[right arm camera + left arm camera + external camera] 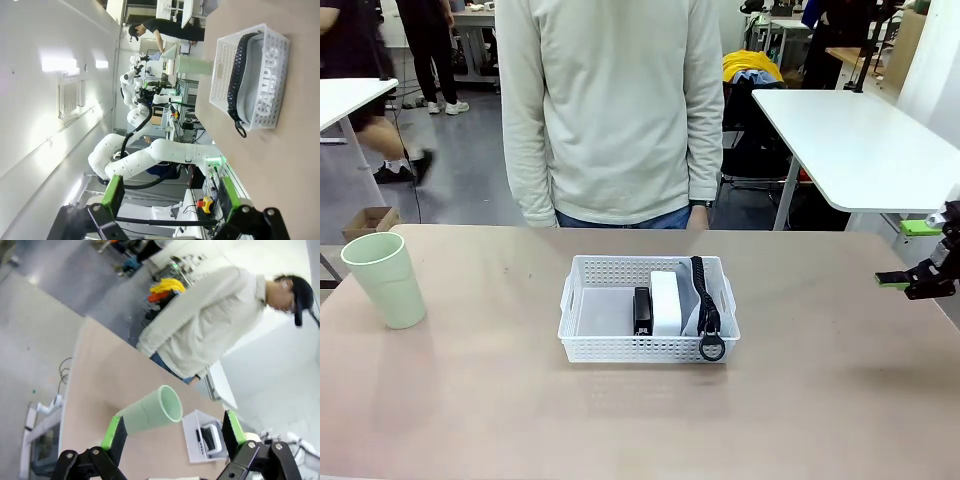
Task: Efficiently arrange items inside the basket to fit them all.
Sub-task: Pick up the Reusable plastic cup and place it inside the Organizing basket.
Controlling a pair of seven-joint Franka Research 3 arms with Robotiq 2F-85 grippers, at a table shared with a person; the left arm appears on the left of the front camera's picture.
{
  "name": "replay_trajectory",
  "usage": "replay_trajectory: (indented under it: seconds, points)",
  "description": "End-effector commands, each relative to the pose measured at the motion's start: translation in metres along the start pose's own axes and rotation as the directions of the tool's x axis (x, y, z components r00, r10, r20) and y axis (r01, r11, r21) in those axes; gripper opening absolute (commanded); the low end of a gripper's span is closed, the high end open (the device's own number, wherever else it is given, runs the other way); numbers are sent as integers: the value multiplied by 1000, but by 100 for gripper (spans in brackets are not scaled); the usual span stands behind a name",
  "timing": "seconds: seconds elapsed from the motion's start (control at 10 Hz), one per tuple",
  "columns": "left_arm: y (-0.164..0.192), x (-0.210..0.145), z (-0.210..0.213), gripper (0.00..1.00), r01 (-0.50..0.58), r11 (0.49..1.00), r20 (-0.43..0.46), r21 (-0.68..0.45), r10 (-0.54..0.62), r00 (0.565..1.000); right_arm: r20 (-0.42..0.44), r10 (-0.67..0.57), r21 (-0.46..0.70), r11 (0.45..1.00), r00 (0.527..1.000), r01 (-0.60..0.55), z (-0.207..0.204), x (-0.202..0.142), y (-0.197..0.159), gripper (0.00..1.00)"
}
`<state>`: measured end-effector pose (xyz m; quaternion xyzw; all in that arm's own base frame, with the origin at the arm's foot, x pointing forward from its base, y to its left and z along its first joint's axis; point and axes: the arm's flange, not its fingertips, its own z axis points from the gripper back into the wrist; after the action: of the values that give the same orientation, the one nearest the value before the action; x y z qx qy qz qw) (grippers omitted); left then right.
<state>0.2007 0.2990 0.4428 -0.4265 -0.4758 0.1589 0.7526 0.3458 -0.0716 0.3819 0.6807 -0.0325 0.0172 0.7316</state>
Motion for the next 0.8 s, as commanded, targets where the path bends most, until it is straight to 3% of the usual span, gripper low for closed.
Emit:
replay_trajectory:
  seconds: [0.0, 0.2, 0.3, 0.4, 0.5, 0.6, 0.7]
  points:
    - [-32, 16, 1, 100, 222, 967, -15, -125, -226, 974, -1, 15, 10, 1000, 1000, -15, 1, -2, 4, 100]
    - [-65, 52, -3, 100, 254, 936, 60, -243, -247, 967, -1, 15, 10, 1000, 1000, -15, 1, -2, 4, 100]
    - [-83, 52, -14, 100, 343, 863, 62, -372, -346, 936, -1, 15, 10, 1000, 1000, -15, 1, -2, 4, 100]
    - [-96, 44, -28, 100, 483, 718, 94, -501, -510, 855, -1, 15, 10, 1000, 1000, -15, 1, -2, 4, 100]
    - [-107, 33, -45, 100, 581, 610, 142, -538, -614, 776, -1, 15, 10, 1000, 1000, -15, 1, -2, 4, 100]
    - [-116, 25, -60, 100, 658, 559, 220, -505, -654, 724, -1, 15, 10, 1000, 1000, -15, 1, -2, 4, 100]
    - [-123, 20, -70, 100, 681, 545, 282, -490, -640, 715, -1, 15, 10, 1000, 1000, -15, 1, -2, 4, 100]
